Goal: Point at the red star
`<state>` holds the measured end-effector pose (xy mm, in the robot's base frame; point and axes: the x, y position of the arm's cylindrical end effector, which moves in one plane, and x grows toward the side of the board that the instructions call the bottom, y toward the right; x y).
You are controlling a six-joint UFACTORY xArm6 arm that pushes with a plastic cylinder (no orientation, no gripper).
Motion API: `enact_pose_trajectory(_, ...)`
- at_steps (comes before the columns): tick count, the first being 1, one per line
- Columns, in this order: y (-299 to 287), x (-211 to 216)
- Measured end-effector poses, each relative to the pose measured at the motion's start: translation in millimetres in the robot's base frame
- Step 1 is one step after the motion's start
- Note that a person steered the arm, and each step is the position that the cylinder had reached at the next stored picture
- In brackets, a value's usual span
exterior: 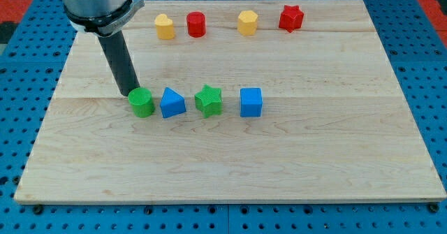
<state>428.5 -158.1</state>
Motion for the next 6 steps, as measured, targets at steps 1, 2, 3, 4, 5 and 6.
enact_pose_trajectory(1,77.8,-29.0)
enact_pose_trajectory(2,210.3,-38.2)
enact_pose_trajectory(3,337.0,-76.9)
enact_pose_trajectory(4,416.4,-185.6)
enact_pose_trajectory(5,401.7,-236.5)
enact_pose_trajectory(6,329.2,-236.6)
